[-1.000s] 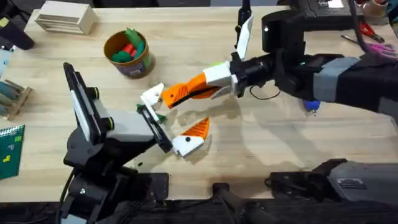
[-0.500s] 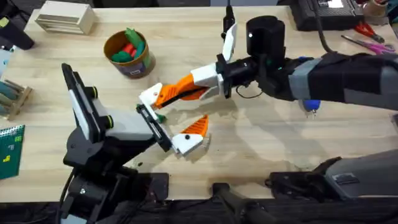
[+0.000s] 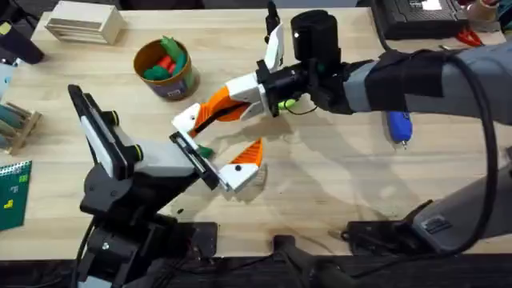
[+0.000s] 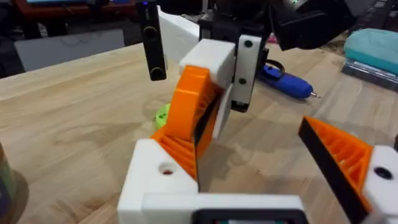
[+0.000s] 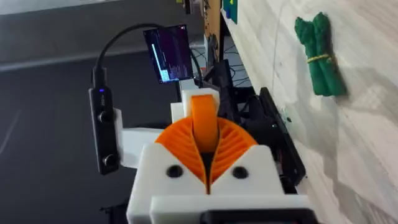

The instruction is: Pick up the gripper from the table and insert it into the empty holder that is missing its gripper. Then pick up a screw, insert it into the mounting hole, and use the screwdriver to tighten it. Finally, clean up the table by picking up the vegetable and placing it into the bucket.

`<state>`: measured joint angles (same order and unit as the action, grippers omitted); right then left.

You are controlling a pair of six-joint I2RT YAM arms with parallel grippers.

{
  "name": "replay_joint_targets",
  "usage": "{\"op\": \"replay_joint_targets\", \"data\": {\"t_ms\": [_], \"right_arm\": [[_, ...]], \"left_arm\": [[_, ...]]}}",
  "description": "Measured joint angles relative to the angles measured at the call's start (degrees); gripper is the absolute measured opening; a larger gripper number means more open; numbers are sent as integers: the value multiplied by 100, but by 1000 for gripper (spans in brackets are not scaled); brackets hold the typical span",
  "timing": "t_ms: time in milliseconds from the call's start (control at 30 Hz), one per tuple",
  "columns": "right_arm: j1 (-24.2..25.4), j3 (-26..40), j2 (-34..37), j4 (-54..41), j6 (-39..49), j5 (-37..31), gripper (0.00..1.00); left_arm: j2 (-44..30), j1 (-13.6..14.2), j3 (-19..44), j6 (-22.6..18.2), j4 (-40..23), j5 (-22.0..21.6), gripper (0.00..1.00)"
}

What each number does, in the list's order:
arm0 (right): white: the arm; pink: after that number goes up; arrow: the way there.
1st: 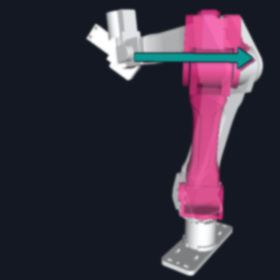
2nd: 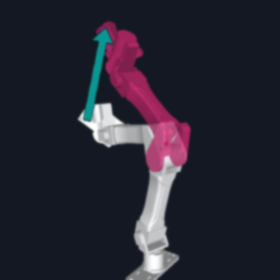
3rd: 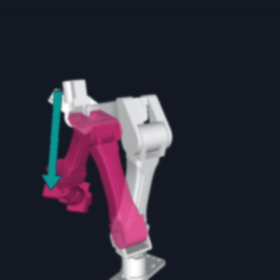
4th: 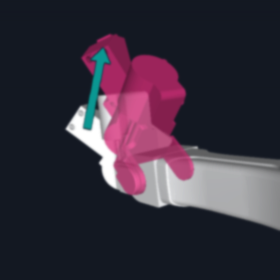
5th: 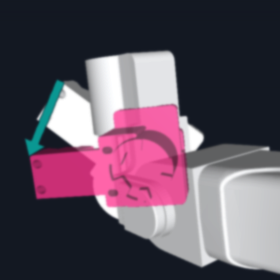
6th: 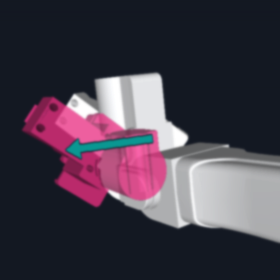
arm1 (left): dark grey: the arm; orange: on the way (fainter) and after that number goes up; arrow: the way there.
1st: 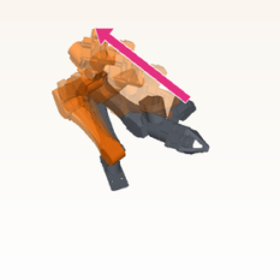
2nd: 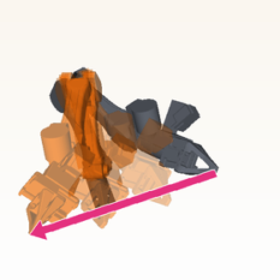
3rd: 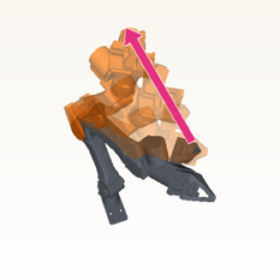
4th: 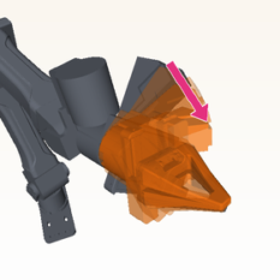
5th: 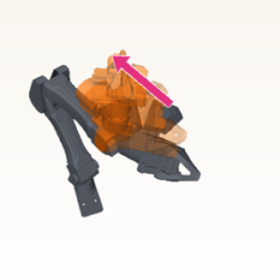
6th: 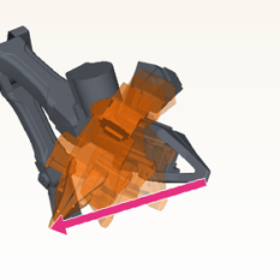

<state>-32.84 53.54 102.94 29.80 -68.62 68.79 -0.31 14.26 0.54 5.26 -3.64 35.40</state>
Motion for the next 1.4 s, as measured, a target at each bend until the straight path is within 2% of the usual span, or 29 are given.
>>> {"op": "replay_joint_targets", "data": {"t_ms": [67, 100, 133, 367, 400, 500, 600, 733, 967, 1100, 1267, 1300, 1400], "right_arm": [[0, 0, 0, -1, -2, -1, 19], [0, 0, 2, -4, -21, 1, 55], [-30, 0, 2, -19, -35, -64, 176], [-59, 2, 33, -11, -44, -214, 452], [-16, 9, 33, 27, -50, -210, 513], [9, 9, 33, 197, -62, -205, 648], [15, 10, 32, 320, -63, -211, 886], [59, 11, 31, 341, -44, -380, 908], [489, 107, 33, 376, 429, -1499, 914], [836, 652, 32, -1073, 1215, -2156, 917], [1121, 1751, 31, -3880, 2768, -3139, 918], [994, 2451, 31, -5467, 3767, -4083, 920], [687, 2793, -23, -6220, 4615, -5135, 922]], "left_arm": [[1, 0, 0, 0, 0, -7, 987], [0, 0, 0, 0, 0, -9, 987], [0, 2, 0, -11, 2, 35, 987], [0, 61, 0, -50, 0, 267, 987], [0, 94, 0, -50, 0, 403, 987], [0, 98, 0, -50, 0, 452, 987], [0, 98, 2, -50, -2, 486, 987], [0, 98, 0, -50, -2, 529, 987], [0, 98, 0, -50, -2, 540, 987], [0, 98, 1, -50, -3, 542, 987], [0, 98, 0, -50, -4, 549, 987], [2, 98, 0, -50, -4, 551, 987], [2, 98, 0, -50, -4, 551, 987]]}}
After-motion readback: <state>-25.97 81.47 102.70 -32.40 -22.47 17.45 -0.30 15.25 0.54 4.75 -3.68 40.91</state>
